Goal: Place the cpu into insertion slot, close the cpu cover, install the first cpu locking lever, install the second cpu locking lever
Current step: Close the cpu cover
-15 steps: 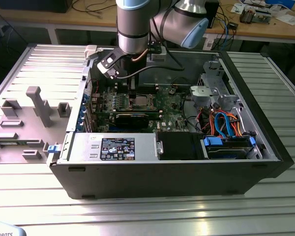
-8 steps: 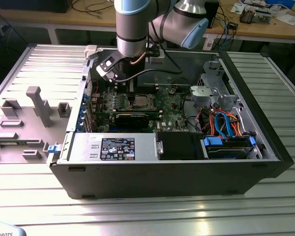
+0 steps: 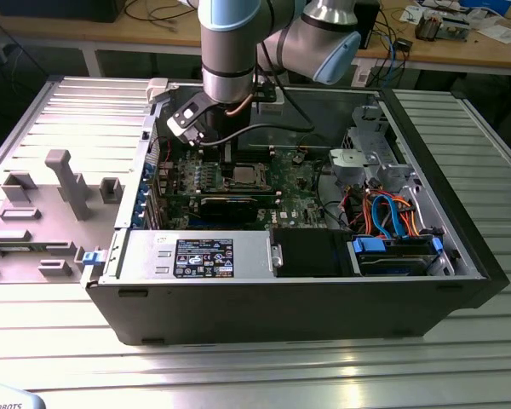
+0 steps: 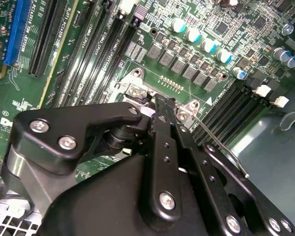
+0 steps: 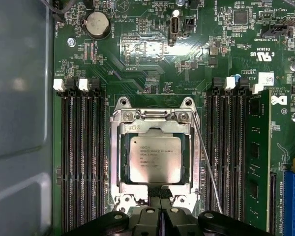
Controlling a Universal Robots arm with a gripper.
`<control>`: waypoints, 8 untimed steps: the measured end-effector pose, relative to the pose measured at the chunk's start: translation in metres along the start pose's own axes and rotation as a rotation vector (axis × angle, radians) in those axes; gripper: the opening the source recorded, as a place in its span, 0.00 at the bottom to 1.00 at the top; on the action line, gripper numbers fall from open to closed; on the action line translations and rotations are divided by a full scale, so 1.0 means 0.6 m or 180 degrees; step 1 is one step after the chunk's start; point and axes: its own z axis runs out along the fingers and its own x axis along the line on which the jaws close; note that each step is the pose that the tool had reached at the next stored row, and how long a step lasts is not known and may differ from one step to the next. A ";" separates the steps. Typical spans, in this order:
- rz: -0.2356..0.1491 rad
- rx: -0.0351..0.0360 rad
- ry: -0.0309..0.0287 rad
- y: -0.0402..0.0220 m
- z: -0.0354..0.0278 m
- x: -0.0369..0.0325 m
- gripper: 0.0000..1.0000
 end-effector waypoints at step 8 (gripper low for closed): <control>0.0000 -0.0001 0.0001 0.000 -0.007 0.000 0.11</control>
